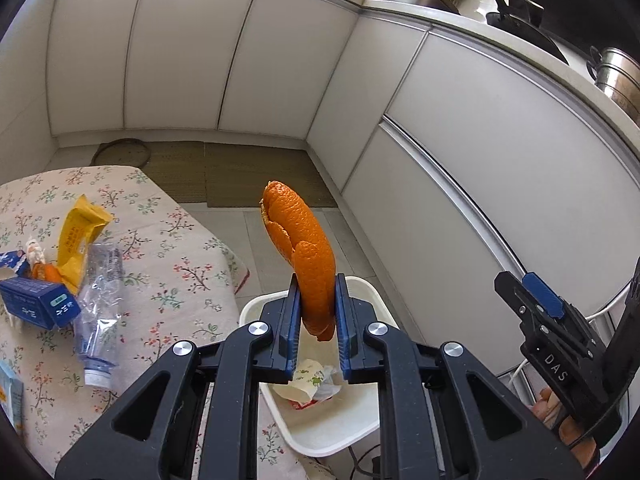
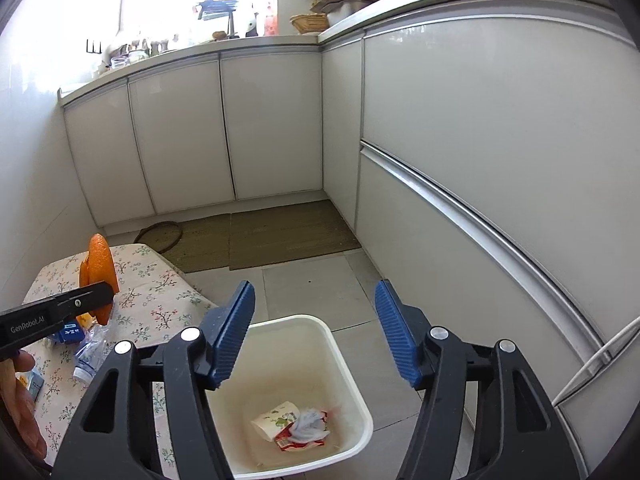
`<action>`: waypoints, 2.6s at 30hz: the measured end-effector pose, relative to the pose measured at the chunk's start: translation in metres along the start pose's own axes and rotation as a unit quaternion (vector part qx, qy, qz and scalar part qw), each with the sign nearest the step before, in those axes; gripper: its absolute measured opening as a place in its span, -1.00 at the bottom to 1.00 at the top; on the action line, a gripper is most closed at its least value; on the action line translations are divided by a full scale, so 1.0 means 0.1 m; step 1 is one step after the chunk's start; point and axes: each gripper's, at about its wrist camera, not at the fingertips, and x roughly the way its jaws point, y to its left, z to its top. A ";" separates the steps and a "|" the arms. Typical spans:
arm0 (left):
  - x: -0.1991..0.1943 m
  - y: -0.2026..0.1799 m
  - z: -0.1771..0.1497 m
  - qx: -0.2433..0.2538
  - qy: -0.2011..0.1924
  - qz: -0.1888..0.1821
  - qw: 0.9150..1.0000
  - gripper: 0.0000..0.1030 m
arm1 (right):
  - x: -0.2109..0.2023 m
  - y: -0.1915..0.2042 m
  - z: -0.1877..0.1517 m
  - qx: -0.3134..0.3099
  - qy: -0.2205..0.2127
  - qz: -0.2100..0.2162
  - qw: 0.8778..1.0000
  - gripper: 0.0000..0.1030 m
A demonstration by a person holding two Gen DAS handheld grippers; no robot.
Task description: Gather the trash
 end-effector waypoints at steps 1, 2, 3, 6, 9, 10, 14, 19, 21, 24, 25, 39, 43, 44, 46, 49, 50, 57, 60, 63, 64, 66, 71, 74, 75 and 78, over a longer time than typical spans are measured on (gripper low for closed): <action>0.03 -0.02 -0.01 0.003 0.002 -0.002 1.000 -0.71 | 0.01 -0.05 -0.01 0.002 0.001 -0.006 1.000 0.22; 0.07 -0.06 -0.02 0.007 0.004 -0.006 1.000 -0.71 | 0.03 -0.10 -0.02 0.003 0.002 -0.012 1.000 0.23; 0.10 -0.09 -0.03 0.010 0.005 -0.010 1.000 -0.71 | 0.04 -0.15 -0.03 0.005 0.004 -0.018 1.000 0.24; 0.22 -0.23 -0.07 0.025 0.010 -0.018 0.999 -0.71 | 0.08 -0.28 -0.07 0.012 0.010 -0.029 0.999 0.26; 0.35 -0.33 -0.12 0.036 0.021 -0.032 0.999 -0.69 | 0.13 -0.38 -0.09 0.019 0.017 -0.039 0.999 0.29; 0.39 -0.36 -0.13 0.041 0.025 -0.036 0.998 -0.66 | 0.15 -0.42 -0.10 0.021 0.019 -0.041 0.999 0.29; 0.53 -0.45 -0.19 0.058 0.037 -0.042 0.997 -0.51 | 0.19 -0.46 -0.13 0.019 0.026 -0.045 0.998 0.31; 0.60 -0.49 -0.23 0.068 0.041 -0.040 0.996 -0.41 | 0.21 -0.46 -0.13 0.012 0.027 -0.052 0.998 0.41; 0.59 -0.47 -0.22 0.068 0.038 -0.035 0.996 -0.32 | 0.21 -0.47 -0.13 0.012 0.026 -0.054 0.998 0.44; 0.54 -0.45 -0.21 0.064 0.031 -0.025 0.997 -0.12 | 0.20 -0.47 -0.14 0.011 0.024 -0.054 0.998 0.52; 0.53 -0.45 -0.20 0.064 0.028 -0.021 0.997 -0.07 | 0.21 -0.46 -0.14 0.009 0.024 -0.054 0.998 0.56; 0.27 -0.26 -0.16 0.055 0.006 0.062 0.997 0.66 | 0.18 -0.13 -0.11 -0.022 0.017 -0.074 0.997 0.86; 0.21 -0.18 -0.14 0.051 0.005 0.072 0.996 0.67 | 0.17 -0.04 -0.09 -0.026 0.016 -0.070 0.997 0.87; 0.19 -0.16 -0.14 0.049 0.005 0.074 0.996 0.67 | 0.16 -0.03 -0.09 -0.027 0.016 -0.068 0.997 0.87; 0.16 -0.12 -0.13 0.045 0.005 0.078 0.996 0.67 | 0.16 0.04 -0.08 -0.031 0.017 -0.064 0.997 0.87; 0.11 -0.04 -0.13 0.040 0.004 0.088 0.995 0.67 | 0.16 0.12 -0.06 -0.034 0.017 -0.056 0.998 0.87; 0.09 -0.01 -0.13 0.038 0.004 0.091 0.995 0.67 | 0.16 0.16 -0.06 -0.035 0.017 -0.054 0.998 0.87; -0.02 0.29 -0.11 0.013 0.007 0.115 0.993 0.67 | 0.17 0.41 -0.02 -0.041 0.020 -0.037 0.998 0.87; -0.09 0.40 -0.09 0.005 0.003 0.124 0.992 0.68 | 0.17 0.58 0.00 -0.051 0.020 -0.025 0.998 0.87; -0.18 0.51 -0.07 -0.004 -0.001 0.132 0.991 0.68 | 0.17 0.75 0.02 -0.060 0.020 -0.014 0.998 0.87; -0.21 0.55 -0.06 -0.007 -0.003 0.135 0.991 0.67 | 0.17 0.81 0.02 -0.063 0.020 -0.010 0.998 0.87; -0.28 0.62 -0.06 -0.010 -0.006 0.142 0.990 0.67 | 0.17 0.93 0.02 -0.068 0.020 -0.004 0.997 0.87; -0.43 0.84 -0.05 -0.026 -0.010 0.161 0.987 0.67 | 0.17 1.18 0.00 -0.081 0.022 0.008 0.996 0.87; -0.52 0.96 -0.06 -0.034 -0.011 0.173 0.984 0.68 | 0.18 1.31 0.00 -0.088 0.025 0.016 0.996 0.87; -0.54 1.01 -0.07 -0.037 -0.011 0.177 0.983 0.68 | 0.18 1.36 -0.01 -0.090 0.026 0.019 0.995 0.87; -0.61 1.12 -0.09 -0.042 -0.010 0.188 0.981 0.67 | 0.18 1.48 -0.01 -0.095 0.028 0.029 0.995 0.87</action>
